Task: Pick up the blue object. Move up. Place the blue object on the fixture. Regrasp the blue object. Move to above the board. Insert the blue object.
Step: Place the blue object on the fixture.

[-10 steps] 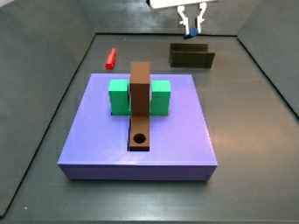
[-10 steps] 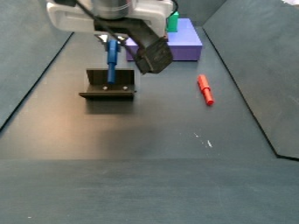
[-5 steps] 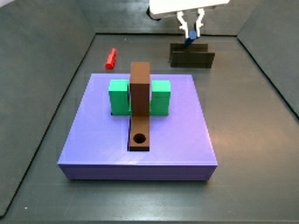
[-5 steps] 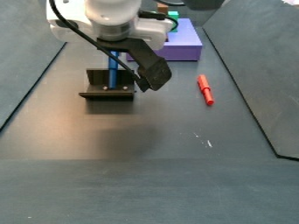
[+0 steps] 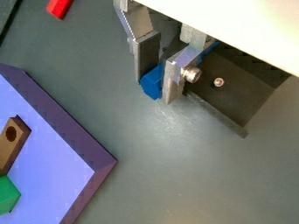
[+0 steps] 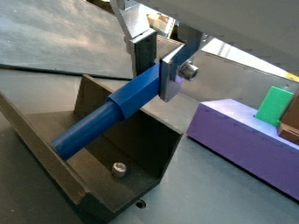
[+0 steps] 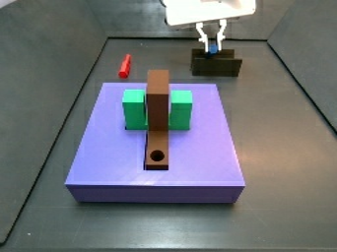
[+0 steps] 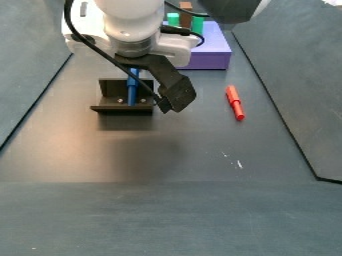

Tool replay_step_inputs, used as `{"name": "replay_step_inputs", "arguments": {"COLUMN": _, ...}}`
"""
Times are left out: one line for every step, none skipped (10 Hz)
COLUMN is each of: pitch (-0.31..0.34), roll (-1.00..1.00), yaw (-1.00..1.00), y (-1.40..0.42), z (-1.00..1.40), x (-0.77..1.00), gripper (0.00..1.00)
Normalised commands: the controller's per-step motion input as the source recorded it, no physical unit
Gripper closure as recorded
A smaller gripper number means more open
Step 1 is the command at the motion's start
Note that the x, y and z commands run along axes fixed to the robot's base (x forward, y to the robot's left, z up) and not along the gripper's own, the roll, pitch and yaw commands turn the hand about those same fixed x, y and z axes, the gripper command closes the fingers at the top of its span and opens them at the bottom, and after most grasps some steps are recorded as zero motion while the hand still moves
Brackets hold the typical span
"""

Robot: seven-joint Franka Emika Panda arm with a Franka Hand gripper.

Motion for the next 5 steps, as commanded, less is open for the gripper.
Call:
{"name": "replay_step_inputs", "arguments": {"pitch": 0.0, "roll": -0.07, "yaw": -0.05, "y": 0.0, "z": -0.13, "x": 0.0, "gripper": 1.0}}
{"name": "replay_step_inputs", "arguments": {"pitch": 0.0, "roll": -0.2, "yaw": -0.04, "y": 0.0, "z": 0.0, "x": 0.05, "gripper": 1.0}}
{"name": "replay_step_inputs", "arguments": {"pitch": 0.0, "roll": -0.31, "yaw": -0.06, "y": 0.0, "z": 0.08, "x": 0.07, "gripper": 1.0}}
{"name": "replay_step_inputs", "arguments": {"pitch": -0.034, "roll": -0.39, "yaw": -0.03, "y": 0.0, "z": 0.11, "x": 0.13, "gripper": 1.0}}
{"name": "replay_step_inputs", "arguments": {"pitch": -0.129, "roll": -0.39, "yaw": -0.03, "y": 0.0, "z": 0.0, "x": 0.05, "gripper": 1.0}}
